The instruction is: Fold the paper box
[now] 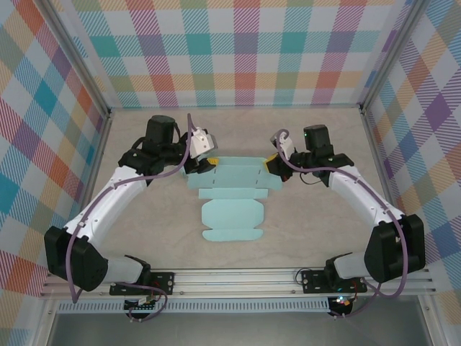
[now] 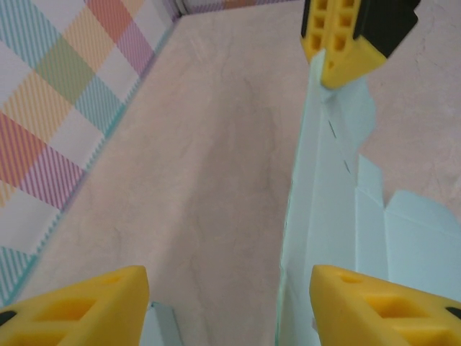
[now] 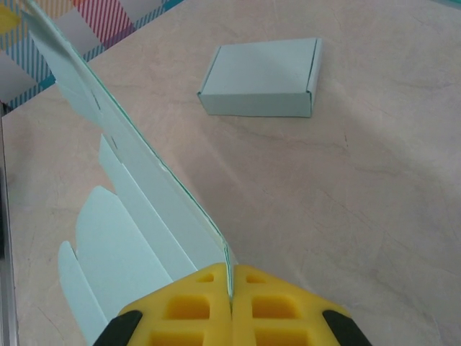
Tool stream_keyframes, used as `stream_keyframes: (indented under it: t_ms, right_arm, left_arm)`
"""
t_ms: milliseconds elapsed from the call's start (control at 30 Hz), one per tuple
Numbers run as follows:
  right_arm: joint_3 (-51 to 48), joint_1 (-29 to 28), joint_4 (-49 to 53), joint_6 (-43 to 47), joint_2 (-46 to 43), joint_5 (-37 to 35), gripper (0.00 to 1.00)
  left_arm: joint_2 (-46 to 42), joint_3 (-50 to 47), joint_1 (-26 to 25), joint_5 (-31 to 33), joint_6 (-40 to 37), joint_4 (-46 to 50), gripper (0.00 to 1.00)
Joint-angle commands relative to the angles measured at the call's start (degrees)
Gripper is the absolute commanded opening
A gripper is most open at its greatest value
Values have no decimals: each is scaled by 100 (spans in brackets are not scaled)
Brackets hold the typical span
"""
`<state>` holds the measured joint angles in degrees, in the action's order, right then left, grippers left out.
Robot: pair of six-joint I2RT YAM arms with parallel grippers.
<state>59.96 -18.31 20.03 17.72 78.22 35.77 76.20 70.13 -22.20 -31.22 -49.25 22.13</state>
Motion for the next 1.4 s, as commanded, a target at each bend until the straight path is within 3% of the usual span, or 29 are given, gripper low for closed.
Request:
stream_keyframes:
  t_ms: [0,200,433,500,567,600,833,900,1000,1233,1367]
  right_arm:
    - [226,-149,159,242,-154,-119,0]
    - [396,-347,334,347,-46,-330,0]
    - [636,-501,586,466,137,-557,0]
    - [657,-530,606,483,150,-628,0]
    - [657,-534,601,504,163,-714,0]
    - [657,-535,605,510,175,-745,0]
    - [648,-534,542,429,279,-891,0]
    - [618,-529,522,316,338,-1010,15]
    - [531,-532,524,-79,376,-1223,30]
    - [71,-445,186,-2074,-448,-2152,40]
    - [247,-302,643,-3076,-665,-2381,41]
  left_arm:
    - [-103,76,25,-46,-65,-261,62]
    - [144,306,-345,231,-689,456,63]
    - [521,341,-687,968,-958,573,54]
    - [590,367,-714,1007,-990,651,43]
    - [638,358,-733,1067,-967,636,21]
    - [656,344,-734,1085,-947,592,16]
    - [792,164,-832,1584,-858,311,11]
    - [771,-84,-943,1862,-823,-17,9]
    - [713,-580,-1127,2291,-770,-804,8]
    - [683,-1637,-1676,3355,-945,-2489,9]
    - [774,-1969,-1912,3690,-1020,-3133,9]
